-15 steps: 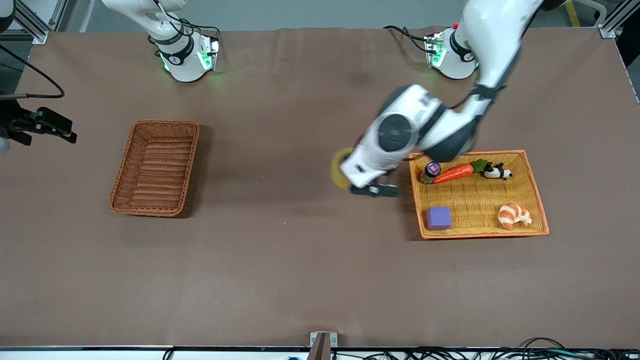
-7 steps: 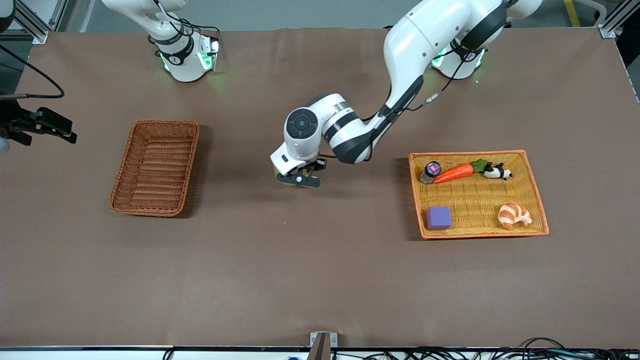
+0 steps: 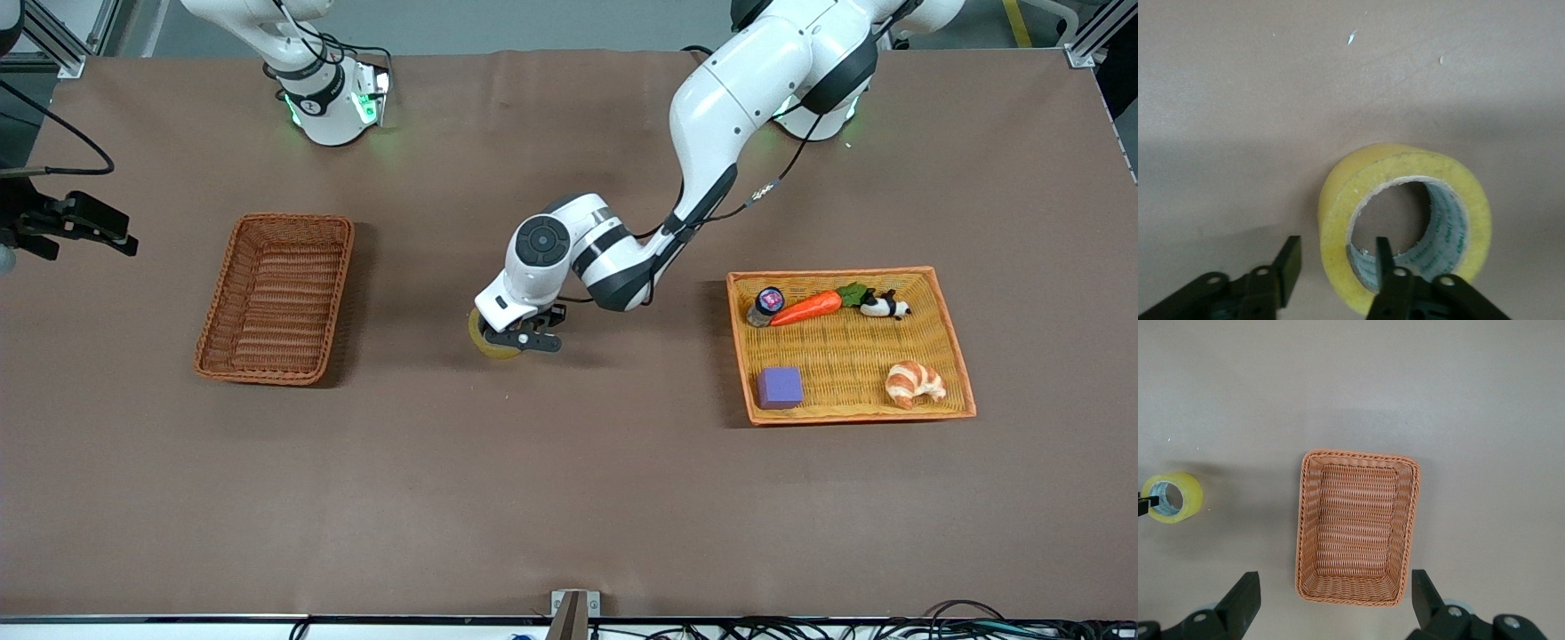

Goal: Move tape to another basket
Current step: 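Carry the tape roll with the left gripper and set it on the table, then grasp the tape roll with the right gripper while the left gripper withdraws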

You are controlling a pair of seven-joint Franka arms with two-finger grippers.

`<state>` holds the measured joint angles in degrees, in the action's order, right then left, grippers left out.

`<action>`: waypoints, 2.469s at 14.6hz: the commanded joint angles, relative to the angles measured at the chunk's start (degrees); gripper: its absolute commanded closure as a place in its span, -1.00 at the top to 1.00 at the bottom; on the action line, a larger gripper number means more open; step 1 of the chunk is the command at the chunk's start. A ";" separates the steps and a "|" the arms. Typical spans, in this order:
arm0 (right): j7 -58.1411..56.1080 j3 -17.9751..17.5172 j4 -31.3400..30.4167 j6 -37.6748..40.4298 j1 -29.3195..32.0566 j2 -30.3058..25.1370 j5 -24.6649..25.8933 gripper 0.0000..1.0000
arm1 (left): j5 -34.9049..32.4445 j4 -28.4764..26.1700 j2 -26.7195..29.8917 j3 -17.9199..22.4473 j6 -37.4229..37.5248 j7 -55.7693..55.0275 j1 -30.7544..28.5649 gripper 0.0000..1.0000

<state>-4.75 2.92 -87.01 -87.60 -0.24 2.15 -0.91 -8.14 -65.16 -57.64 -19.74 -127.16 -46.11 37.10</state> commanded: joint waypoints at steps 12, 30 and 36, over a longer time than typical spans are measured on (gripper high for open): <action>21.86 -14.94 -3.16 -19.24 -9.60 11.63 -1.12 1.00 | 3.31 -5.42 29.23 0.40 30.99 6.91 -22.85 1.00; 36.48 -21.47 -19.95 -47.04 -16.81 31.25 18.04 1.00 | 9.02 -29.77 59.22 12.53 28.72 33.71 -34.38 1.00; 39.73 -21.56 -19.95 -48.63 -16.99 33.62 22.17 0.56 | 9.81 -30.99 59.31 14.47 29.07 36.43 -34.29 1.00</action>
<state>32.38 -18.15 -106.47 -135.35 -17.45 35.37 18.49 1.65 -94.17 0.18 -6.19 -97.16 -11.91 2.08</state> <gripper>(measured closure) 0.035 0.000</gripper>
